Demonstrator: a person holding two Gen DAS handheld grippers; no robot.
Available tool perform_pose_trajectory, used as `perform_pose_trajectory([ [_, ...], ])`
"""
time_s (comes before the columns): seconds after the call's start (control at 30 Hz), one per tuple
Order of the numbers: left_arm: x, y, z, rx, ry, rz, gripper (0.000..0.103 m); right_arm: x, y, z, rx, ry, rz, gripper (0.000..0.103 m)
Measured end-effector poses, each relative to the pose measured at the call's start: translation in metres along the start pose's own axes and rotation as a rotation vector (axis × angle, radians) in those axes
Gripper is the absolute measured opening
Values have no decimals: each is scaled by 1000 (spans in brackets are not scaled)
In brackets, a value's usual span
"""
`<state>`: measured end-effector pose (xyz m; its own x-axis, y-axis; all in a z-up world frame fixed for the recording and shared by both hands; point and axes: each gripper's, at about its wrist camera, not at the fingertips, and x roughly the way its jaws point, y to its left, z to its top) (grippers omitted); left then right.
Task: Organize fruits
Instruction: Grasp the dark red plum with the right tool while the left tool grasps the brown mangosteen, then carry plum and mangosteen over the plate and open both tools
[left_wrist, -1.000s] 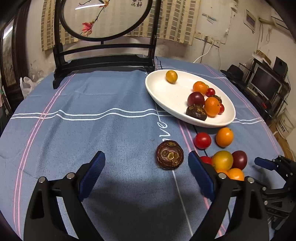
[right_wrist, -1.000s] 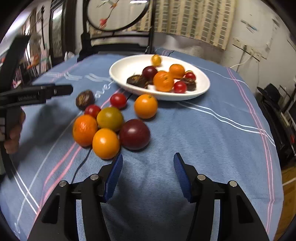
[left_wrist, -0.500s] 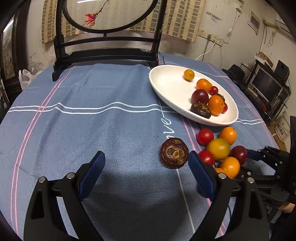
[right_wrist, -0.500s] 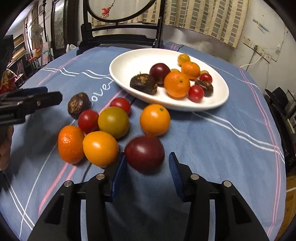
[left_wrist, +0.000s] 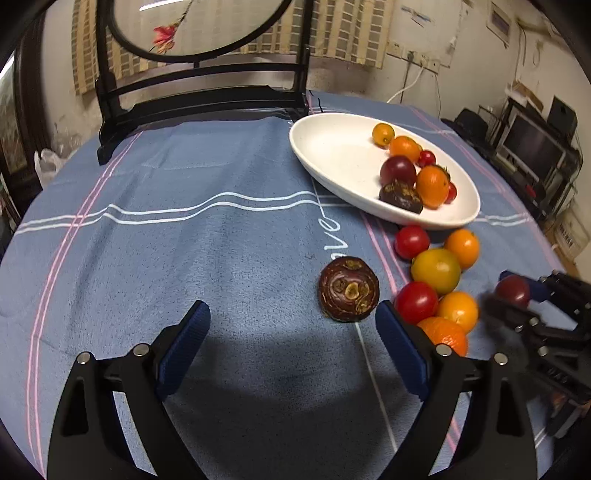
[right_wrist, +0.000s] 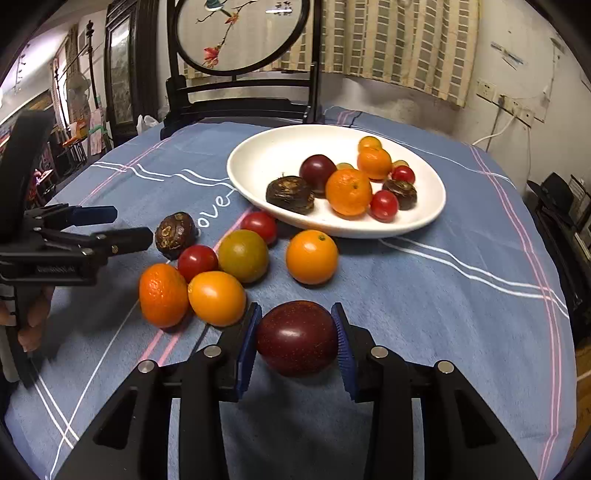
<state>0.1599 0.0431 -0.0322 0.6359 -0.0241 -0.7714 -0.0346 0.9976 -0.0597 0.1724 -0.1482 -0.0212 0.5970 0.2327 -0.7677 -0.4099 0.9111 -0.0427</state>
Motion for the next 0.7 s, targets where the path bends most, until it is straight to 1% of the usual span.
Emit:
perform_pose_trajectory([
  [0.03, 2, -2, -1, 11, 4, 6, 89, -1, -2, -1, 8, 0, 1, 39],
  [0.07, 5, -4, -2, 24, 9, 9, 84, -2, -3, -1, 12, -2, 2, 39],
  [0.1, 7, -6, -3, 36, 16, 8, 75, -3, -4, -1, 18, -4, 3, 39],
  [0.17, 13, -9, -4, 53, 39, 5, 71, -6, -5, 0, 26, -14, 11, 39],
  [0.3, 20, -16, -6, 61, 54, -12, 71, -8, -3, 0, 20, -21, 25, 39],
  [0.37, 24, -22, -3, 75, 48, 7, 71, -8, -1, -1, 12, -19, 29, 39],
  [0.43, 28, -25, 2, 72, 55, -9, 69, -9, 0, -1, 8, -19, 29, 39],
  [0.47, 29, -25, 5, 66, 51, -21, 65, -9, 1, -1, 4, -18, 30, 39],
  [0.5, 30, -26, 7, 65, 43, -42, 55, -8, 1, -1, 4, -18, 31, 39],
  [0.53, 30, -29, 8, 70, 36, -54, 49, -8, 0, -1, 5, -17, 32, 39],
  [0.57, 28, -31, 9, 76, 27, -52, 40, -8, 0, -1, 5, -16, 31, 39],
  [0.63, 23, -33, 9, 79, -9, -34, 40, -9, -1, -2, 7, -16, 28, 39],
  [0.7, 16, -35, 8, 95, -34, -39, 40, -10, 0, -2, 4, -21, 25, 39],
])
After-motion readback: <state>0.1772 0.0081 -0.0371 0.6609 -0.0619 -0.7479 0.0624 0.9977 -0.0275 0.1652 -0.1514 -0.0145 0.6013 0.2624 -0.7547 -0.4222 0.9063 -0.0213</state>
